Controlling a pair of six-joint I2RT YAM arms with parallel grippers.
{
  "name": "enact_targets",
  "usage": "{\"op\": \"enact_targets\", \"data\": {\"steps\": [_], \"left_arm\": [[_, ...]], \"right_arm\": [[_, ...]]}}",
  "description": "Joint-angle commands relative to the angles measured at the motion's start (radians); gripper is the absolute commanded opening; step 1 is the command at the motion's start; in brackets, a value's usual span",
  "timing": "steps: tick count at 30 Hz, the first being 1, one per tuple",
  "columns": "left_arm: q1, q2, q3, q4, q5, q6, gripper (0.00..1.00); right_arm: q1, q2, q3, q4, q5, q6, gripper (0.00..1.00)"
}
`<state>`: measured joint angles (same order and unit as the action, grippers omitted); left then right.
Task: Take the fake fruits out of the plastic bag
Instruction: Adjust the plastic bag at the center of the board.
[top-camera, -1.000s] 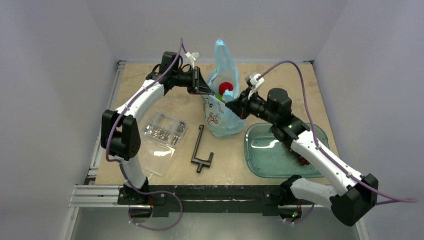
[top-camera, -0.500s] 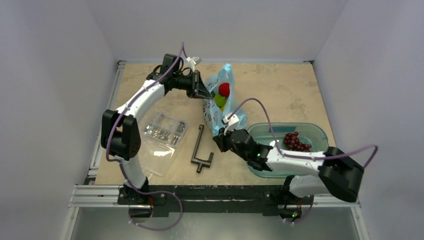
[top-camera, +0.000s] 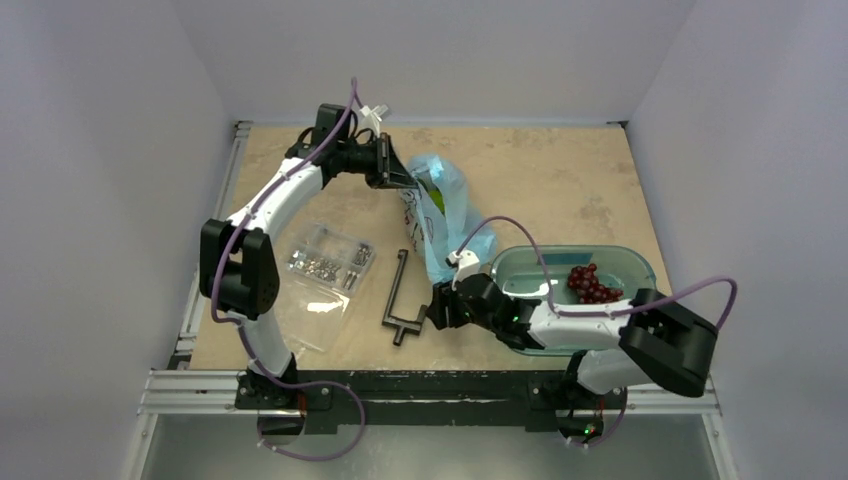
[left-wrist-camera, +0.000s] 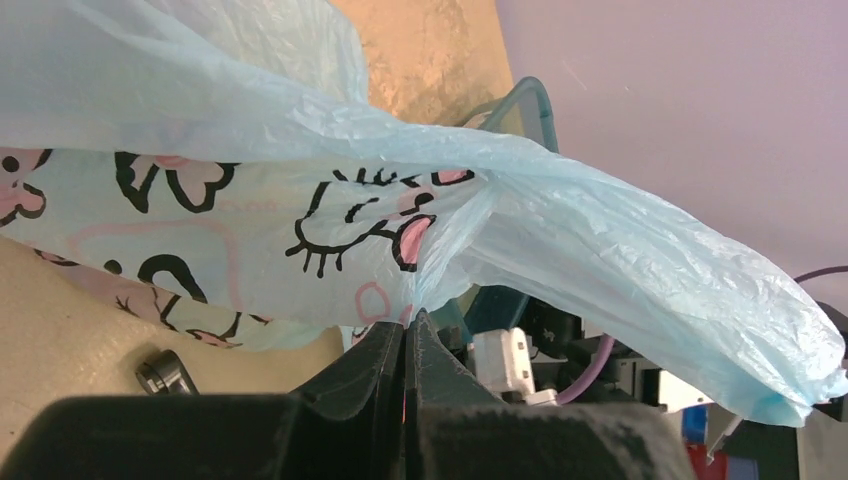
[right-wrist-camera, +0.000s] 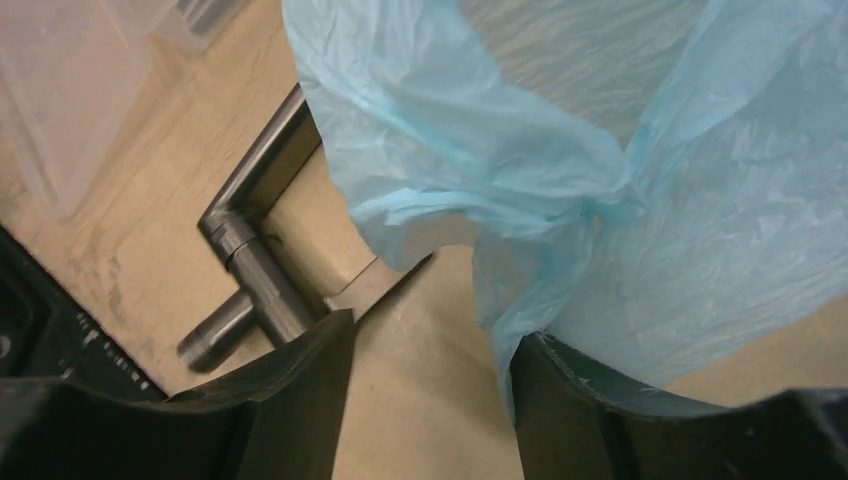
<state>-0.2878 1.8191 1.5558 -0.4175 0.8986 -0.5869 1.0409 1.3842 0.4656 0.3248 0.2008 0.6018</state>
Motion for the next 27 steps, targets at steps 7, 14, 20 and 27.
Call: {"op": "enact_targets", "data": {"steps": [7, 14, 20, 27], "left_arm": [[0.006, 0.002, 0.055, 0.005, -0.038, 0.057, 0.00], [0.004, -0.005, 0.045, 0.004, -0.046, 0.066, 0.00], [0.003, -0.016, 0.047, -0.013, -0.065, 0.079, 0.00], [-0.006, -0.027, 0.045, -0.018, -0.073, 0.087, 0.00]], "right_arm": [[0.007, -0.461, -0.026, -0.272, -0.171, -0.036, 0.86], [-0.001, -0.548, 0.212, -0.533, -0.020, -0.092, 0.99], [-0.047, -0.472, 0.367, -0.552, 0.053, -0.100, 0.89], [-0.198, -0.200, 0.472, -0.448, 0.145, -0.069, 0.81]]}}
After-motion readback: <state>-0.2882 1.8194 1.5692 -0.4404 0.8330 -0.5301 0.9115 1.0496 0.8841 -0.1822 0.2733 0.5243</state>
